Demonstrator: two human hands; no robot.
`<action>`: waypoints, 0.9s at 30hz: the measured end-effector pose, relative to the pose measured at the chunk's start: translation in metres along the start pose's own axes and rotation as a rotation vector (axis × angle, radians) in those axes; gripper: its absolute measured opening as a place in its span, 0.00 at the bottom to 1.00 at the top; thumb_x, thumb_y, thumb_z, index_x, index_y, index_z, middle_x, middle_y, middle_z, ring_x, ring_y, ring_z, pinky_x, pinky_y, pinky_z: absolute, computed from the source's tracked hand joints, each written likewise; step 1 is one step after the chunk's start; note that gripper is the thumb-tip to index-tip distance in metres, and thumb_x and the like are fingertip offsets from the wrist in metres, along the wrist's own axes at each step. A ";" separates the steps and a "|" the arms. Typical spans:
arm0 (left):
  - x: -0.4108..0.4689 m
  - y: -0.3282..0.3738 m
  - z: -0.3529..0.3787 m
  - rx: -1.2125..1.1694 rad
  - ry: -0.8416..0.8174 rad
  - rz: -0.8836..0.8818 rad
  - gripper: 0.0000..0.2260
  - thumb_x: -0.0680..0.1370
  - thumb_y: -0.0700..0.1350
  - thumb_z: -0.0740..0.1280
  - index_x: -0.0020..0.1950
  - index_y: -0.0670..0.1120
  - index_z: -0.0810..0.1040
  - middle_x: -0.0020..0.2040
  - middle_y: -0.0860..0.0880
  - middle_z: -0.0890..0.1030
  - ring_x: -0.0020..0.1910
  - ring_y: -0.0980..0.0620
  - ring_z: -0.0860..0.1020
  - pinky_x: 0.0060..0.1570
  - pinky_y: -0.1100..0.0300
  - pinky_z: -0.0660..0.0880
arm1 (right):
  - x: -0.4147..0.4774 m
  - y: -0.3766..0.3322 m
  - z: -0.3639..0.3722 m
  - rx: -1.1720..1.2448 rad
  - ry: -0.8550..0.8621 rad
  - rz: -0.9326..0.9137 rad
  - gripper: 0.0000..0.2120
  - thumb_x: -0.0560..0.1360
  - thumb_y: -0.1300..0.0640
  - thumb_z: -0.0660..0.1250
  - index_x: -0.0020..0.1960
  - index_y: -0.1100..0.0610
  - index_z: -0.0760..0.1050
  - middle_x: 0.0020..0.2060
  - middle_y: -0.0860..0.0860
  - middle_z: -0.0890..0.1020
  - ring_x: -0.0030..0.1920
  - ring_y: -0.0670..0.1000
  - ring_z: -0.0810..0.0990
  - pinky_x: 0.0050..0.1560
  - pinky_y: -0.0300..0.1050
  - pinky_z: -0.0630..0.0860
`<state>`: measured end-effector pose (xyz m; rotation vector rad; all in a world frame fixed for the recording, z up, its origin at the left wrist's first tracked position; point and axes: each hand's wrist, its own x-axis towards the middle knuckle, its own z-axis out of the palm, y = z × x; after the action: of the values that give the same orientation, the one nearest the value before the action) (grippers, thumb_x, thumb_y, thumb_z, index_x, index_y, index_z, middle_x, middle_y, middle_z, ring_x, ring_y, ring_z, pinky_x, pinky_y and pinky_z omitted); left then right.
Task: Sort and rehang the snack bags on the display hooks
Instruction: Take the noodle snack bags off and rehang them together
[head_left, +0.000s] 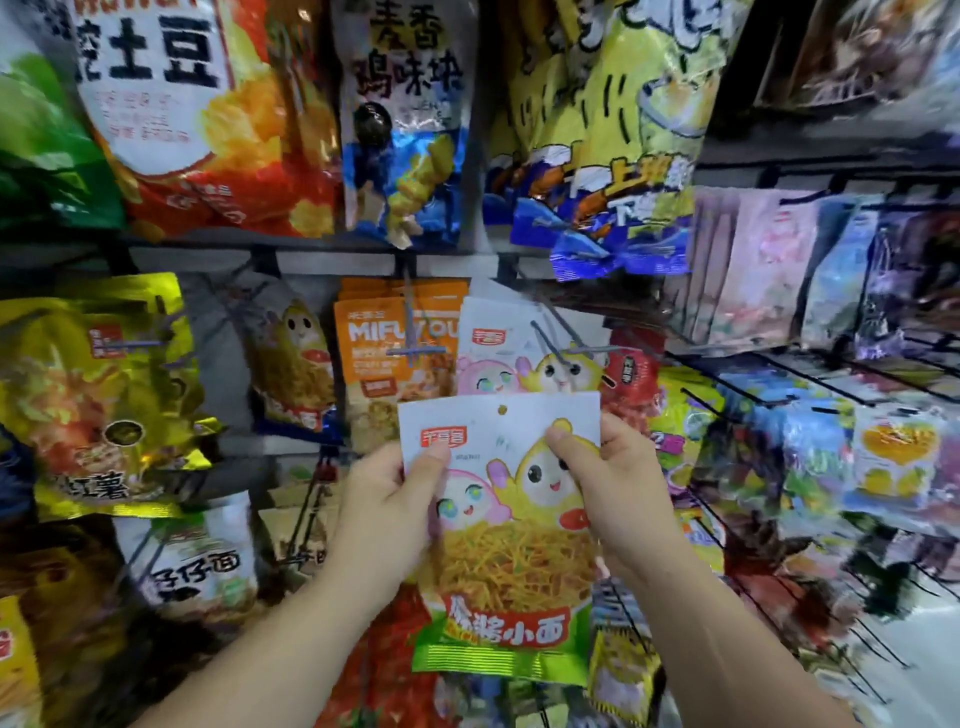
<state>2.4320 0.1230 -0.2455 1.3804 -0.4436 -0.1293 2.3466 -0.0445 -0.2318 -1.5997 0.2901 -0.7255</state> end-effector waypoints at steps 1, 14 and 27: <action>0.002 0.003 0.013 -0.008 -0.001 -0.002 0.09 0.83 0.39 0.63 0.49 0.40 0.82 0.29 0.51 0.84 0.25 0.61 0.80 0.25 0.70 0.72 | 0.003 -0.002 -0.010 -0.013 0.005 -0.005 0.08 0.81 0.58 0.69 0.51 0.47 0.85 0.43 0.46 0.88 0.38 0.48 0.85 0.32 0.47 0.80; 0.042 0.016 0.075 0.148 0.098 0.148 0.10 0.83 0.46 0.67 0.47 0.59 0.85 0.49 0.59 0.88 0.50 0.55 0.86 0.45 0.56 0.83 | 0.055 0.003 -0.045 -0.019 0.154 -0.067 0.09 0.76 0.45 0.72 0.47 0.50 0.84 0.37 0.56 0.85 0.35 0.57 0.77 0.34 0.62 0.77; 0.066 0.007 0.075 0.239 0.180 0.155 0.06 0.83 0.49 0.66 0.53 0.56 0.83 0.48 0.57 0.86 0.43 0.54 0.85 0.28 0.64 0.79 | 0.083 0.009 -0.031 -0.126 0.197 -0.047 0.07 0.77 0.48 0.71 0.47 0.51 0.84 0.27 0.46 0.80 0.27 0.49 0.75 0.30 0.59 0.79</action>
<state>2.4626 0.0326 -0.2143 1.5696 -0.4230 0.1796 2.3940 -0.1183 -0.2165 -1.6600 0.4501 -0.9180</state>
